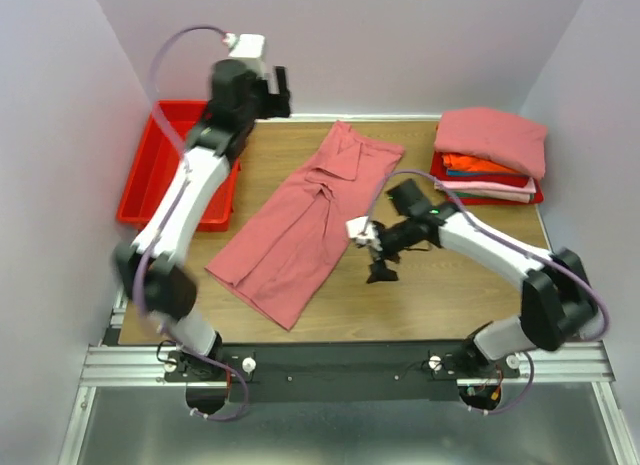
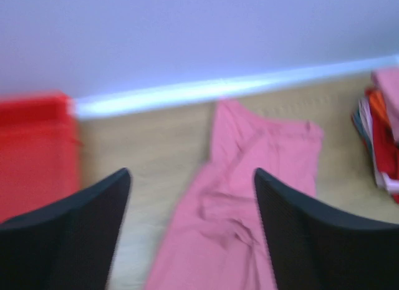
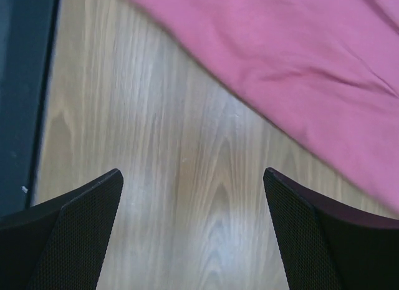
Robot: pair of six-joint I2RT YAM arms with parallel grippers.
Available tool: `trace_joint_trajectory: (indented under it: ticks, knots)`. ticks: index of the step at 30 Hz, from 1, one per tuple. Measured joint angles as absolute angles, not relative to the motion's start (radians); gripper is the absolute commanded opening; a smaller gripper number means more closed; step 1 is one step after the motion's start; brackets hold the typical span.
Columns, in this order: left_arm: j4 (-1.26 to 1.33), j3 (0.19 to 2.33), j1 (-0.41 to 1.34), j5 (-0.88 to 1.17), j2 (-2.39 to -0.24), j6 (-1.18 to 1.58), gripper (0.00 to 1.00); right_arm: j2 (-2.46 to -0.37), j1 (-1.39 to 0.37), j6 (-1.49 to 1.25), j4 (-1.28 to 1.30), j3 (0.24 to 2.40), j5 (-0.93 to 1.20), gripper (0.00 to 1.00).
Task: Fold and stack the t-shirts
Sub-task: Fold the tshirt
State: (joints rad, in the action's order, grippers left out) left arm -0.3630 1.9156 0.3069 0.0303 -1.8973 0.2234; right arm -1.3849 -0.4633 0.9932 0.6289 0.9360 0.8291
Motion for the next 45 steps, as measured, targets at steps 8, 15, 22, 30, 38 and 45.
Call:
trace_joint_trajectory:
  ticks: [8,15,22,30,38,45]
  knots:
    - [-0.074,1.185,0.186,-0.156,-0.998,0.158,0.98,-1.768,-0.971,1.080,0.621,1.218,0.509,0.68]
    - [-0.147,0.847,0.160,-0.215,-0.751,0.180,0.98,-1.931,-1.225,1.044,0.599,1.349,0.350,0.57]
    - [-0.183,0.806,0.158,-0.270,-0.577,0.206,0.98,-1.985,-1.241,1.010,0.583,1.372,0.291,0.46]
    - [-0.199,0.819,0.158,-0.281,-0.546,0.218,0.98,-1.981,-1.242,0.993,0.553,1.354,0.255,0.16]
    - [-0.220,0.816,0.159,-0.274,-0.537,0.219,0.98,-1.907,-1.242,1.014,0.484,1.238,0.236,0.00]
    - [-0.219,0.803,0.158,-0.236,-0.539,0.228,0.98,-1.687,-1.201,1.077,0.507,0.972,0.233,0.00]
